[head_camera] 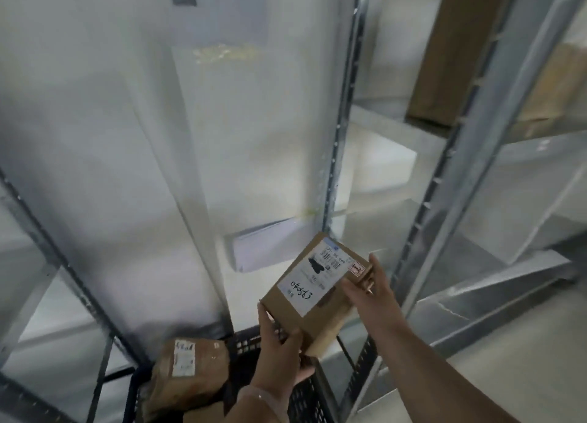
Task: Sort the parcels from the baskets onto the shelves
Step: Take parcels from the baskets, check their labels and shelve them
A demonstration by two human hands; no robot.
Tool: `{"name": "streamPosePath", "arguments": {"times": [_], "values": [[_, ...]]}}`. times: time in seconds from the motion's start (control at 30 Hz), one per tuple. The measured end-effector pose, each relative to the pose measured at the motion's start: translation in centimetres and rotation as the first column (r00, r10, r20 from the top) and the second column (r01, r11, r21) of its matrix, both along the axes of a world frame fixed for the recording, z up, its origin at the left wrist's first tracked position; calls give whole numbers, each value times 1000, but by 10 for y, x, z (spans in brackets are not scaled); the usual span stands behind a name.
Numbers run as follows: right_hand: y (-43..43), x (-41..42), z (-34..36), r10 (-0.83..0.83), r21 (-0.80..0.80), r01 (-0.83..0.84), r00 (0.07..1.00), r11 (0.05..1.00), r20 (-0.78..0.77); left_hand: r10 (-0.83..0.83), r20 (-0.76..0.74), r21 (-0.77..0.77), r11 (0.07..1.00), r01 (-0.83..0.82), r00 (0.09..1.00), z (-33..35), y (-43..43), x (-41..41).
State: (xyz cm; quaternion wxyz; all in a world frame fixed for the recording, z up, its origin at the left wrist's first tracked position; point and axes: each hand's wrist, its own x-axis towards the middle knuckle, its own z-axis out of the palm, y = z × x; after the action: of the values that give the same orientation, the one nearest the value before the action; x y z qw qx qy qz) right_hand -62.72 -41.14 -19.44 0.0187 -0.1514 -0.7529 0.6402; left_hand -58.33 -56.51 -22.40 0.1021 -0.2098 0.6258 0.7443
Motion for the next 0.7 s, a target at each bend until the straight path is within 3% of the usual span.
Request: {"name": "streamPosePath", "arguments": {"times": [0.17,0.3,0.37,0.43,0.5,0.7], "values": [[44,48,17,-105,33,106,993,994,-45,-66,-26,158,985,69,998,22,22,30],[94,84,27,-189,-21,187,977,982,-100,-101,-63,86,991,106,993,43,56,51],[127,108,32,-235,-80,228,968,970,-91,-206,-95,-66,978,200,974,48,80,64],[166,137,40,-249,-136,237,965,962,-79,-371,-84,-229,911,344,925,50,112,78],[208,174,48,-261,-144,250,963,957,-61,-511,-58,-300,828,474,857,56,151,99],[328,285,62,-356,-182,343,933,921,-46,-704,-159,-176,710,682,692,86,283,162]]}}
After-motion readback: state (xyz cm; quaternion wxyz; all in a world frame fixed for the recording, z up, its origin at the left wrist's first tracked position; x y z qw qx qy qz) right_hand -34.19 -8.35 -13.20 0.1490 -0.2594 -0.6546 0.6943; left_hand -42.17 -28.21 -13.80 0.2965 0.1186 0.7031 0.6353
